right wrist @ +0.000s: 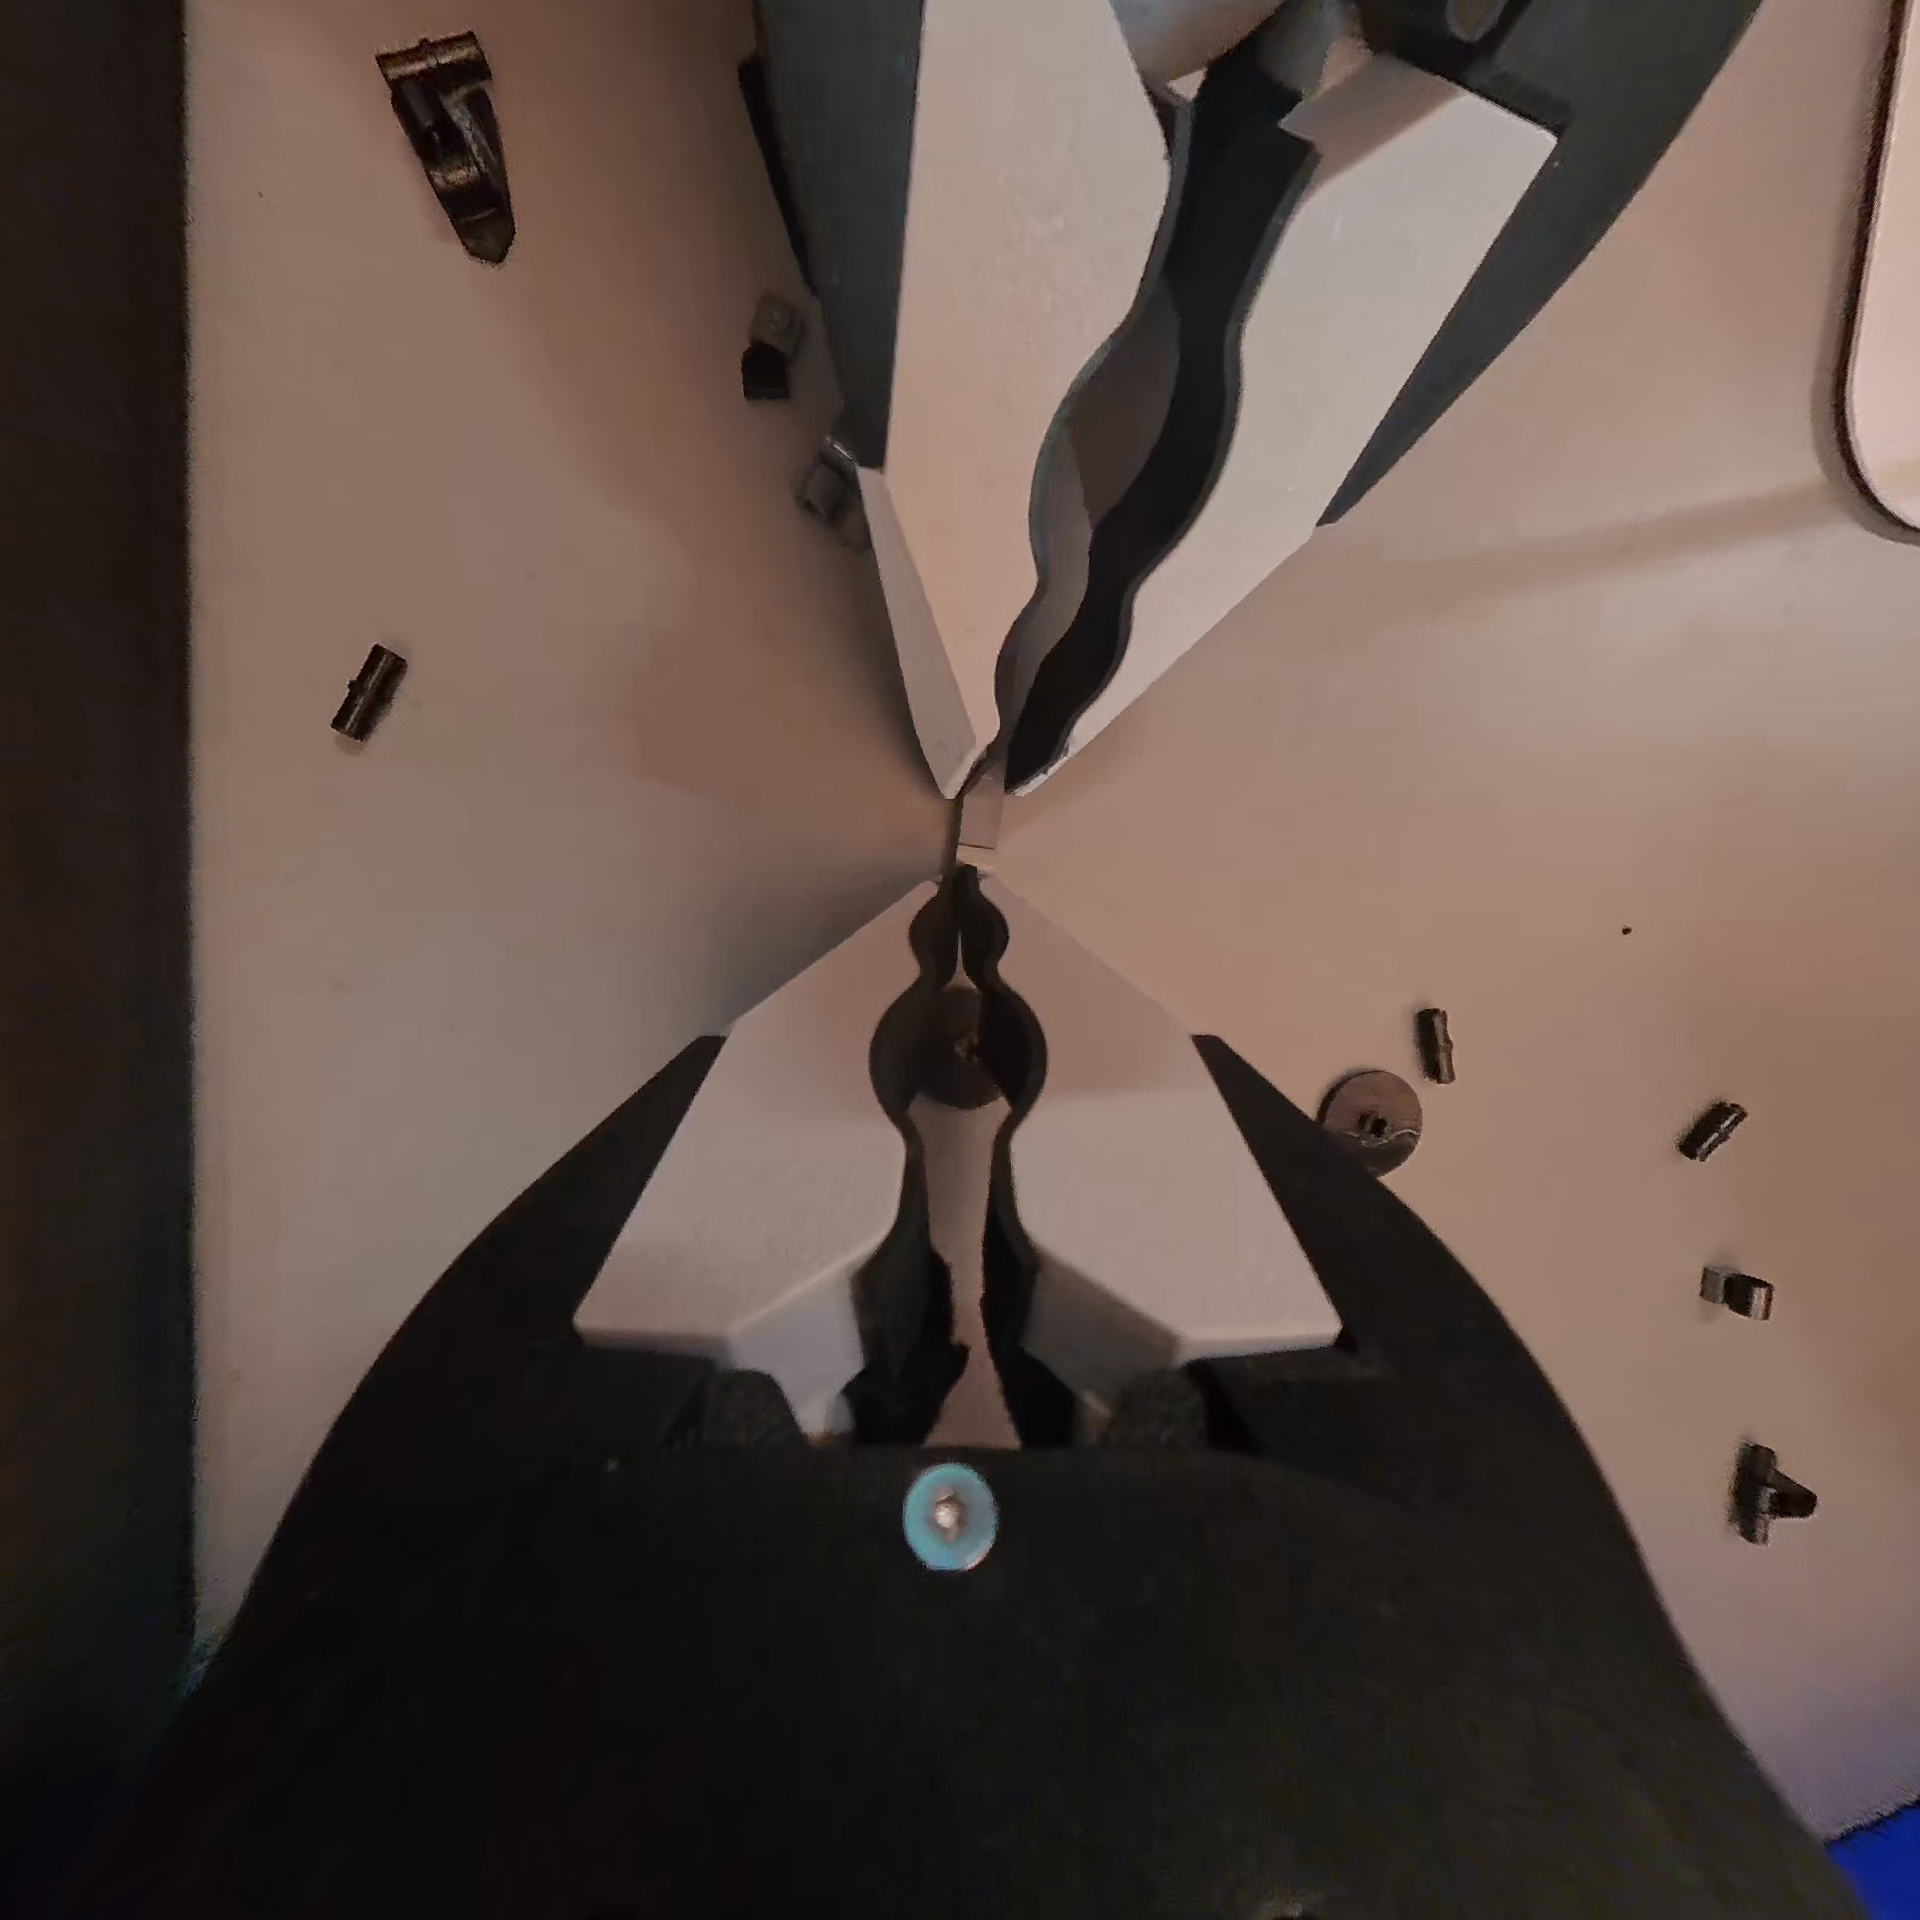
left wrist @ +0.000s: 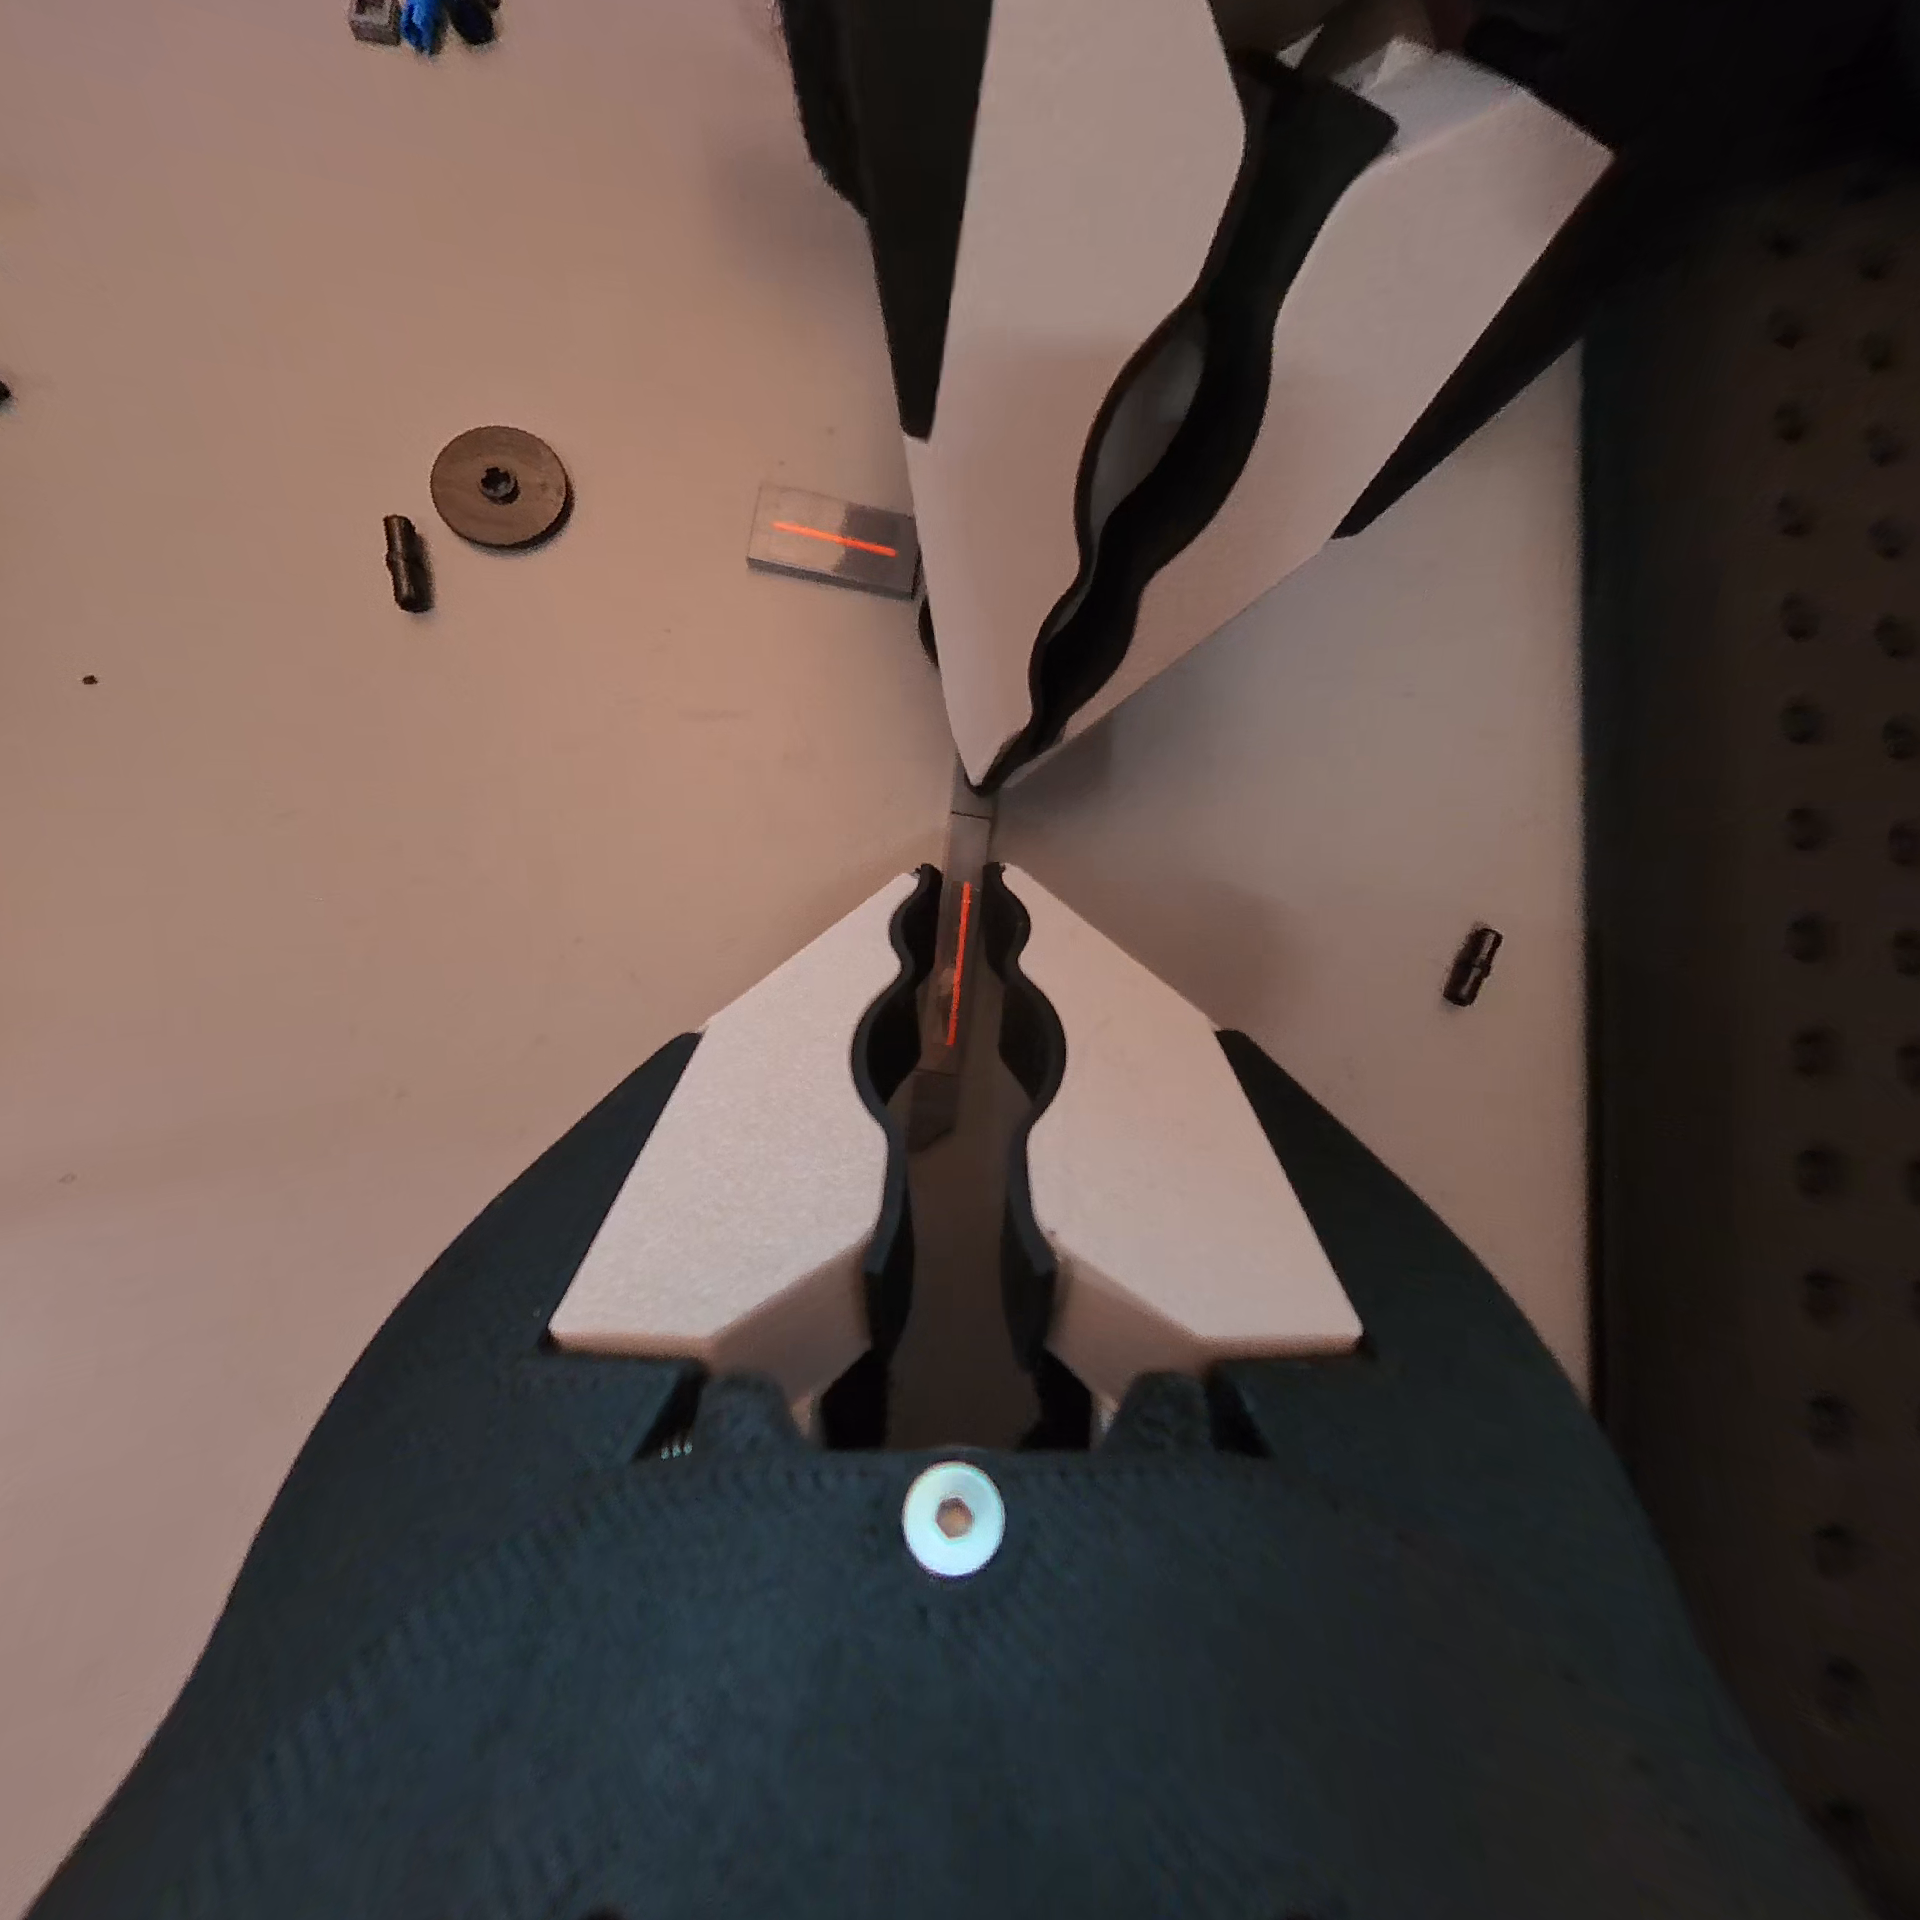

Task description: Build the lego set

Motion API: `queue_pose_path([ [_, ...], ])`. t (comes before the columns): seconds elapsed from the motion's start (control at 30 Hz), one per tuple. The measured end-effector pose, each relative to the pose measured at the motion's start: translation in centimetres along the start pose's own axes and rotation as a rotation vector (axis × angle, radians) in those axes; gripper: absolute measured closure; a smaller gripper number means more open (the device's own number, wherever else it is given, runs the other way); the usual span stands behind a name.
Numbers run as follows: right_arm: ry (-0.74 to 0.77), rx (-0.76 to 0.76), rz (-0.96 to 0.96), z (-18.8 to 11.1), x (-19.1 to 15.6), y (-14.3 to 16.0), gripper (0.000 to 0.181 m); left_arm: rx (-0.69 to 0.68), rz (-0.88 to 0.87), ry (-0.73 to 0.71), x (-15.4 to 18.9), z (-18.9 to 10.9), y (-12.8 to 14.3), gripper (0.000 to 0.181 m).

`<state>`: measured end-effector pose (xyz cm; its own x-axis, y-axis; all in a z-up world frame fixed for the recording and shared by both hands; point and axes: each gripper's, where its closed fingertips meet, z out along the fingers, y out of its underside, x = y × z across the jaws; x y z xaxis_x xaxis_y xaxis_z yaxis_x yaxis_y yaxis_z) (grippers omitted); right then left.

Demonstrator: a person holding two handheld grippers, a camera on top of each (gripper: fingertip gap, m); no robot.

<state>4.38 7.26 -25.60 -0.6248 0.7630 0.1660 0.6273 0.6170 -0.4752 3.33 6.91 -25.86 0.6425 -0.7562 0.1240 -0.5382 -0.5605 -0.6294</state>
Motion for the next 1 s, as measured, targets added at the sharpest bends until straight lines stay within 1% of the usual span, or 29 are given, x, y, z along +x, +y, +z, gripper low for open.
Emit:
queue_pose_path([
  [0.27, -0.046, 0.047, 0.059, -0.04, 0.1, -0.18, 0.181, 0.004, 0.006, 0.004, 0.0, 0.0, 0.0, 0.174],
  [0.53, -0.043, 0.042, 0.069, -0.04, 0.22, -0.13, 0.181, 0.006, 0.004, 0.007, 0.01, 0.0, -0.02, 0.174],
  [0.8, -0.103, 0.067, 0.183, -0.02, 0.3, -0.11, 0.181, 0.012, 0.003, 0.017, 0.01, 0.0, -0.01, 0.174],
  [1.0, -0.12, 0.075, 0.221, -0.02, 0.41, -0.14, 0.181, 0.015, 0.006, 0.02, 0.02, 0.0, -0.02, 0.175],
])
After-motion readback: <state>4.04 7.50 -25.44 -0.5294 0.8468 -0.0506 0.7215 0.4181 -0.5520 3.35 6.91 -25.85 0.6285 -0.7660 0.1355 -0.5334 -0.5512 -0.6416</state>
